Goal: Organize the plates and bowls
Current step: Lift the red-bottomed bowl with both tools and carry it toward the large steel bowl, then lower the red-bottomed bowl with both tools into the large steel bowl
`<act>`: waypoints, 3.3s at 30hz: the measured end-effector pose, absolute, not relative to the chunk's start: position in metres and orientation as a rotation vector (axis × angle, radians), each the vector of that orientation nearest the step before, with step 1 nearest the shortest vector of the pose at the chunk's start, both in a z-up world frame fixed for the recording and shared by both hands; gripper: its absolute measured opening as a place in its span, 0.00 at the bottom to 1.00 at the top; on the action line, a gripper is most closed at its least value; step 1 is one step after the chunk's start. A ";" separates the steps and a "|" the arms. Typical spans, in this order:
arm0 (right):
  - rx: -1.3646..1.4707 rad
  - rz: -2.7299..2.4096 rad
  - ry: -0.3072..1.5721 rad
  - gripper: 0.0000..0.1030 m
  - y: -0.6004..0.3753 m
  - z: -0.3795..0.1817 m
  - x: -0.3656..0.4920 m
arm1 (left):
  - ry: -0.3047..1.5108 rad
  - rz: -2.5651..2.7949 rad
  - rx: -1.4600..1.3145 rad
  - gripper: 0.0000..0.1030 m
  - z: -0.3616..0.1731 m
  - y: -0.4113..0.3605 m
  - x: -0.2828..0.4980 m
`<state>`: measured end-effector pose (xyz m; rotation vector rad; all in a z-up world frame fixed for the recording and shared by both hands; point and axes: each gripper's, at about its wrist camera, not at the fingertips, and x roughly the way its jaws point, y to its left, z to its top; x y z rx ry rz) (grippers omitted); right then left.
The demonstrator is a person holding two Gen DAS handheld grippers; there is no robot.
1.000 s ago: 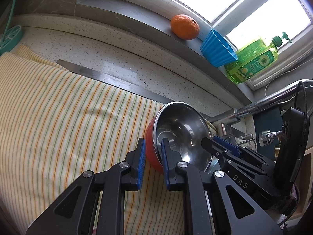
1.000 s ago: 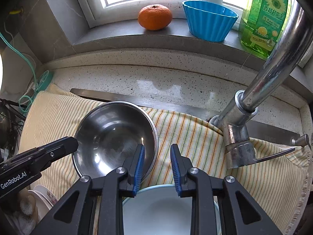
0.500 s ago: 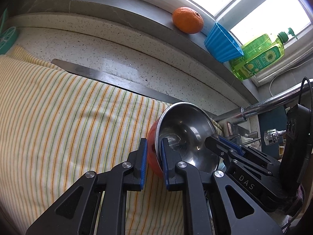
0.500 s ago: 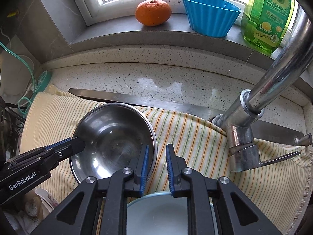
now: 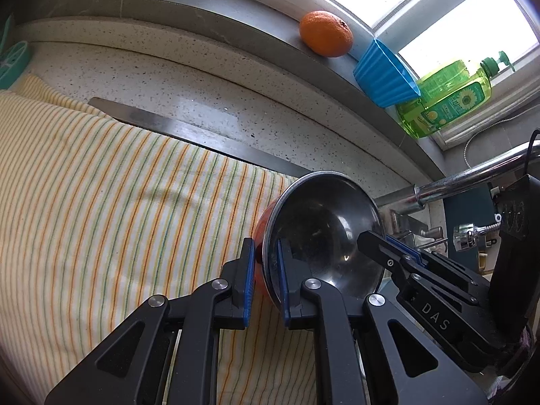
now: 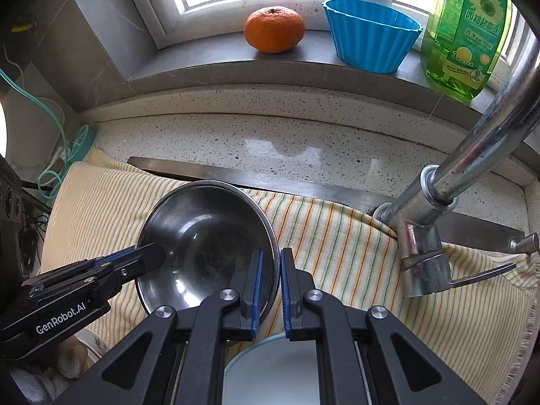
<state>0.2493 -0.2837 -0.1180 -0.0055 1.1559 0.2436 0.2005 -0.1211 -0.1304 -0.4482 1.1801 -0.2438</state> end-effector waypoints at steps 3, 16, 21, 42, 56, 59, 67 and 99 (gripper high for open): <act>0.001 0.241 1.148 0.09 -0.285 -0.112 0.246 | 1.172 -0.249 -0.449 0.11 -0.125 -0.120 0.198; 0.036 0.251 1.123 0.09 -0.280 -0.085 0.214 | 1.132 -0.270 -0.467 0.11 -0.099 -0.104 0.173; 0.047 0.264 1.122 0.09 -0.272 -0.079 0.199 | 1.113 -0.269 -0.469 0.11 -0.088 -0.094 0.160; 0.039 0.350 1.114 0.09 -0.204 -0.056 0.149 | 1.035 -0.215 -0.504 0.11 -0.062 -0.023 0.095; -0.002 0.451 1.122 0.09 -0.142 -0.047 0.118 | 0.996 -0.145 -0.539 0.11 -0.049 0.033 0.047; -0.020 0.470 1.121 0.09 -0.128 -0.046 0.113 | 0.996 -0.122 -0.558 0.11 -0.051 0.044 0.036; -0.058 0.539 1.127 0.09 -0.090 -0.043 0.102 | 0.969 -0.067 -0.591 0.11 -0.047 0.075 0.012; -0.208 0.737 1.255 0.09 0.041 -0.096 0.075 | 1.019 0.152 -0.705 0.11 -0.088 0.177 -0.051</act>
